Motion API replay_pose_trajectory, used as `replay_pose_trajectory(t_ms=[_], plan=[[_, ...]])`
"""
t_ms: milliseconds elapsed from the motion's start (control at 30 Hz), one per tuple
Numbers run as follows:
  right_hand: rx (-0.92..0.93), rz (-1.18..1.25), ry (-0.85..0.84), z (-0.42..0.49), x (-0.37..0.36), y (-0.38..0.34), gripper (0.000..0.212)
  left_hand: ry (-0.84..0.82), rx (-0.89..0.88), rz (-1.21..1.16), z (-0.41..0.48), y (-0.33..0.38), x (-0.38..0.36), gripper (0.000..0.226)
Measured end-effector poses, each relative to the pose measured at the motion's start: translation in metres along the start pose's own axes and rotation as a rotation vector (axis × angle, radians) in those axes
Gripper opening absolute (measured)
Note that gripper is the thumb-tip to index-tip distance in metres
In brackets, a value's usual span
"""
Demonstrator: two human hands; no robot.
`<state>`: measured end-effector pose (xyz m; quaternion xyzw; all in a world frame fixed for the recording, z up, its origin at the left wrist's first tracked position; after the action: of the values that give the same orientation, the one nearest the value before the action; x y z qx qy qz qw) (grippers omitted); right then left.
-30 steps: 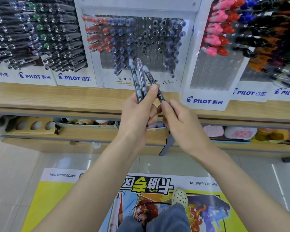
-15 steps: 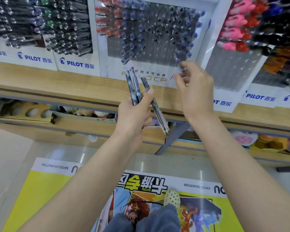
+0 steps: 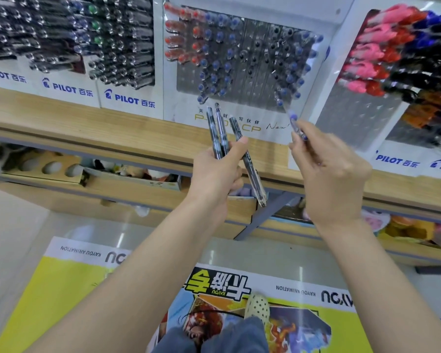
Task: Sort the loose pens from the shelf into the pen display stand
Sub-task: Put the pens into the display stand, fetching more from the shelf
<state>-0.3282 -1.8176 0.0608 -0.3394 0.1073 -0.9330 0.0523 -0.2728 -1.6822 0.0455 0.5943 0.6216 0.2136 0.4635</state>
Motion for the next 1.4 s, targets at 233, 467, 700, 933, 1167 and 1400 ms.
replay_pose_trajectory(t_ms=[233,467,700,933,1167,1400], plan=[[0.008,0.035,0.018,0.009,-0.008,-0.003,0.018,0.014,0.002,-0.003,0.002,-0.009,0.007,0.018],[0.017,-0.012,0.024,0.004,-0.006,0.004,0.018,0.023,0.007,-0.007,0.004,-0.007,0.011,0.018],[-0.143,0.070,-0.065,0.011,-0.022,0.016,0.023,0.026,0.011,0.004,0.007,-0.007,0.012,0.017],[-0.369,0.118,-0.149,0.031,-0.041,0.011,0.019,0.019,0.031,0.005,0.010,-0.004,0.014,0.018],[-0.337,0.107,-0.076,0.025,-0.045,0.009,0.019,-0.031,0.035,0.030,0.010,0.004,0.014,0.017],[-0.429,0.181,-0.040,0.031,-0.047,0.012,0.015,-0.038,0.046,0.035,0.011,0.004,0.014,0.016]])
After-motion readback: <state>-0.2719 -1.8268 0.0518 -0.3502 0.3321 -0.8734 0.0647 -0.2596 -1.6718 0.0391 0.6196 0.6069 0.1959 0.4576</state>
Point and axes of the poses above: each hand's wrist, its own z-axis towards the middle knuckle, its own x-axis out of the back of the hand, y = z × x, the point moved 2 cm from there along z, towards the middle knuckle, and after that the axes turned 3 degrees about -z, right-handed, at the moved point
